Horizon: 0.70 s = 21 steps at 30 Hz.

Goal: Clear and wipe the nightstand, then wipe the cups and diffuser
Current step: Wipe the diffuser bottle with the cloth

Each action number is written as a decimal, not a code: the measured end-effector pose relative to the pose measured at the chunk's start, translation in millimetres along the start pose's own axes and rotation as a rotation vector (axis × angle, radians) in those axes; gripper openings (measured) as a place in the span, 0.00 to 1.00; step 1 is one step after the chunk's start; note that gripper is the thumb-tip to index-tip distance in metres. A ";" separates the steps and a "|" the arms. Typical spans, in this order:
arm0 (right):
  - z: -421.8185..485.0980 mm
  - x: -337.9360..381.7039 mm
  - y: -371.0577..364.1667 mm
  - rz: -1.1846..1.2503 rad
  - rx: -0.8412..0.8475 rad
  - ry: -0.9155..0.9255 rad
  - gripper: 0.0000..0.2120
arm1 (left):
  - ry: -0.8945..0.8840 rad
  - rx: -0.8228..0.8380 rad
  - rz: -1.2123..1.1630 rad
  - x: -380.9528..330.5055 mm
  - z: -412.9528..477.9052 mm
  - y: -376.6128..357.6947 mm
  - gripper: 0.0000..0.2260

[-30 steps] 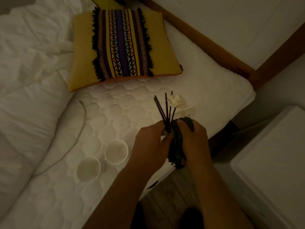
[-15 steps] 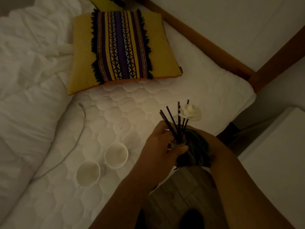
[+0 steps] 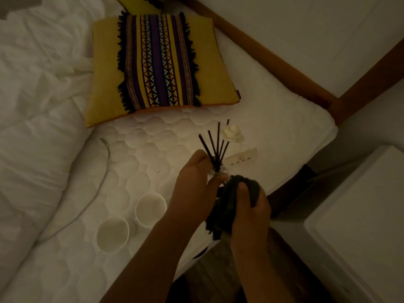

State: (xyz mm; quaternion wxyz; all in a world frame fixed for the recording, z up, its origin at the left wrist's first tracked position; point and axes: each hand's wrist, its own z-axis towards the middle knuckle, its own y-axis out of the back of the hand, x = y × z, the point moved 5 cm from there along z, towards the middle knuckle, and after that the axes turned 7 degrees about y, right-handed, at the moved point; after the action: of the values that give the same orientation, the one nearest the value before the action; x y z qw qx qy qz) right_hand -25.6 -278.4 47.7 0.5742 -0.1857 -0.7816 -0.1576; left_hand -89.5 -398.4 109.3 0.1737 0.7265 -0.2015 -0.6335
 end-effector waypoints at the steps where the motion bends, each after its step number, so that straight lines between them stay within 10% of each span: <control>1: -5.8 -3.8 -3.5 -0.037 0.030 0.023 0.14 | 0.000 -0.034 0.027 5.7 0.2 1.3 0.04; 21: 21.4 -59.6 57.5 -0.200 0.063 -0.163 0.07 | 0.435 -0.162 0.057 152.1 -15.2 -41.7 0.18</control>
State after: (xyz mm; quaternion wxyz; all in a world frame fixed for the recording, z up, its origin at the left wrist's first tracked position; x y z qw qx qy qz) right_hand -0.2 -224.3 -13.6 0.4957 -0.1008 -0.8449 -0.1738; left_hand -53.7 -440.7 -39.1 0.2887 0.8236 -0.1284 -0.4710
